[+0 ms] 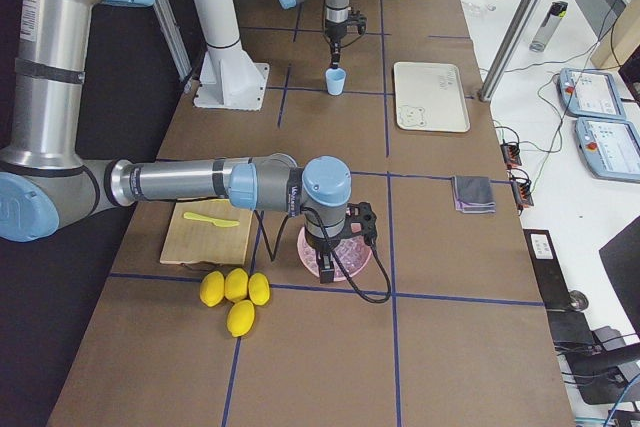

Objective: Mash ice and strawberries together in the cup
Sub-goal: 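Lower the strawberry into the blue cup and open the left gripper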

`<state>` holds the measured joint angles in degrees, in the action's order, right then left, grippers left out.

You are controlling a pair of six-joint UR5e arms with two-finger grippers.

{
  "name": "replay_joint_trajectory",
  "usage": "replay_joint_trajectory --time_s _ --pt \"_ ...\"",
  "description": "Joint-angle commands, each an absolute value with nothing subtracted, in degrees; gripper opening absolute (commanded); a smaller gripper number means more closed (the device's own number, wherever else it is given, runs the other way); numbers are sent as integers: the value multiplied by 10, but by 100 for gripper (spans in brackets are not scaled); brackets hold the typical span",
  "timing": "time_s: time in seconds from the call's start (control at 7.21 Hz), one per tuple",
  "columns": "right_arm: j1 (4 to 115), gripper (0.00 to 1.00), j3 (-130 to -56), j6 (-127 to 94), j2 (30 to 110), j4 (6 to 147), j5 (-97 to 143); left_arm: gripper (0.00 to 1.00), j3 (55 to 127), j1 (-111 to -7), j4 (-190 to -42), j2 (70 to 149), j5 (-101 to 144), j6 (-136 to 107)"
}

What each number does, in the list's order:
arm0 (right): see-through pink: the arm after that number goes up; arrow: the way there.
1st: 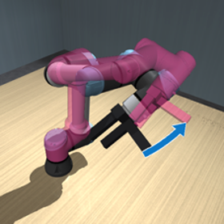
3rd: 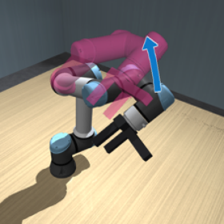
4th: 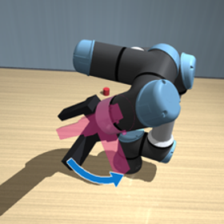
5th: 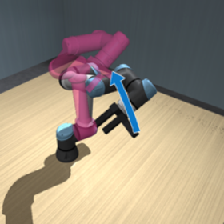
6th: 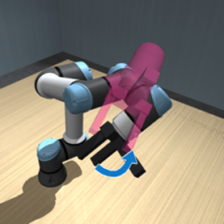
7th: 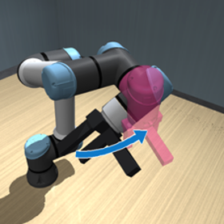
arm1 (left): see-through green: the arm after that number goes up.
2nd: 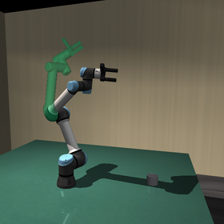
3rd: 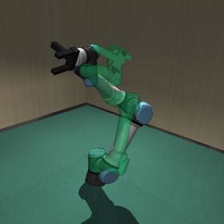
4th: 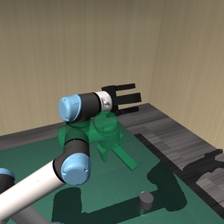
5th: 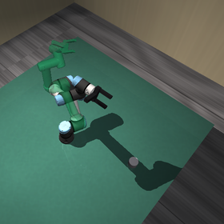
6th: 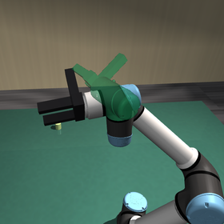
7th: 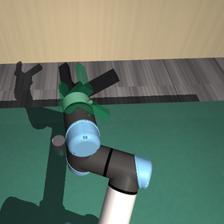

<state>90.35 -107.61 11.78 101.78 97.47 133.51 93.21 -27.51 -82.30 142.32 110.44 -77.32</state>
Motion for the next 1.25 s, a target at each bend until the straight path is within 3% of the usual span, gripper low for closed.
replay_joint_trajectory --time_s 0.0,0.28,0.55,0.83,0.97,1.11 --pt "904 99 -1076 118 1018 975 1335 42 934 -275 -824 1420 1104 -772" --pt "904 99 -1076 118 1018 975 1335 47 938 -278 -822 1420 1104 -771" --pt "904 99 -1076 118 1018 975 1335 78 940 -278 -822 1412 1104 -771" --pt "904 99 -1075 118 1018 975 1335 97 942 -280 -820 1411 1102 -768" --pt "904 99 -1075 118 1018 975 1335 99 974 -293 -817 1376 1106 -725" --pt "904 99 -1075 118 1018 975 1335 99 1052 -311 -814 1298 1107 -649"
